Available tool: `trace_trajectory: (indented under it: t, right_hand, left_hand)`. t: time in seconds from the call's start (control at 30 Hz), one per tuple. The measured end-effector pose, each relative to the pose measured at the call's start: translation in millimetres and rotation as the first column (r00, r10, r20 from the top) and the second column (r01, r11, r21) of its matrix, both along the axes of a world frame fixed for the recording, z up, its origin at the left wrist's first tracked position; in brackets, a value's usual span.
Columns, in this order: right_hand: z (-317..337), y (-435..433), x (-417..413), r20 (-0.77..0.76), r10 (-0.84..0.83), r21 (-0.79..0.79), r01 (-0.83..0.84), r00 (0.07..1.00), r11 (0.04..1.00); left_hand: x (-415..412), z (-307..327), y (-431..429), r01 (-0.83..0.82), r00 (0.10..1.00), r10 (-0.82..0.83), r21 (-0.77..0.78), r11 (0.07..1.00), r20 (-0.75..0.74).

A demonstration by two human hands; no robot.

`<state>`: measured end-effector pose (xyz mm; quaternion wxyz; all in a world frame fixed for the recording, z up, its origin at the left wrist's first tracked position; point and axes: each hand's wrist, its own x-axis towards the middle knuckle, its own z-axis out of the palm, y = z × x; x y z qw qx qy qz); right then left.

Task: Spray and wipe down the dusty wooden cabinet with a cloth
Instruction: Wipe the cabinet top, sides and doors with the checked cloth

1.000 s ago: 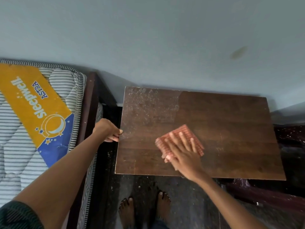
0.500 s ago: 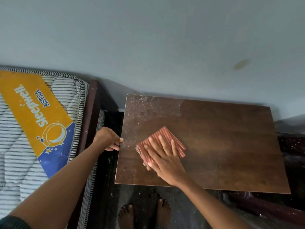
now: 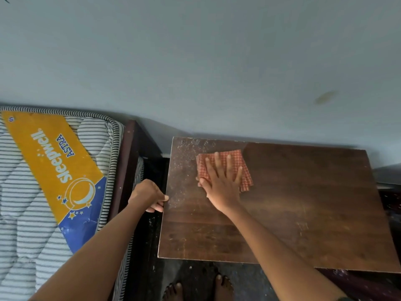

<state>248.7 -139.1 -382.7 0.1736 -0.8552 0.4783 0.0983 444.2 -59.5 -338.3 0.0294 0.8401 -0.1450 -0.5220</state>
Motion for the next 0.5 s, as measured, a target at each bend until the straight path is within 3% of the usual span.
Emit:
trace_trajectory:
  t: [0.17,0.23,0.37,0.5]
  right_hand:
    - [-1.6,19.2,-45.2,0.017,0.345,-0.066,-0.343,0.939,0.937]
    - [-6.5,14.8,-79.2,0.016,0.397,-0.087,-0.394,0.918,0.915]
    - [-3.7,-14.9,-102.6,0.052,0.131,-0.045,-0.129,0.99,0.991]
    - [4.6,-48.5,-42.1,0.006,-0.156,-0.018,0.156,0.988,0.988]
  left_hand:
    - [4.7,4.5,-3.2,0.157,0.987,-0.159,0.048,0.986,0.025]
    - [5.8,5.6,-4.4,0.183,0.982,-0.185,0.058,0.981,0.032]
    - [7.6,2.5,-3.3,0.225,0.973,-0.228,0.068,0.972,0.039]
    - [7.3,2.8,-4.2,0.269,0.961,-0.273,0.067,0.961,0.047]
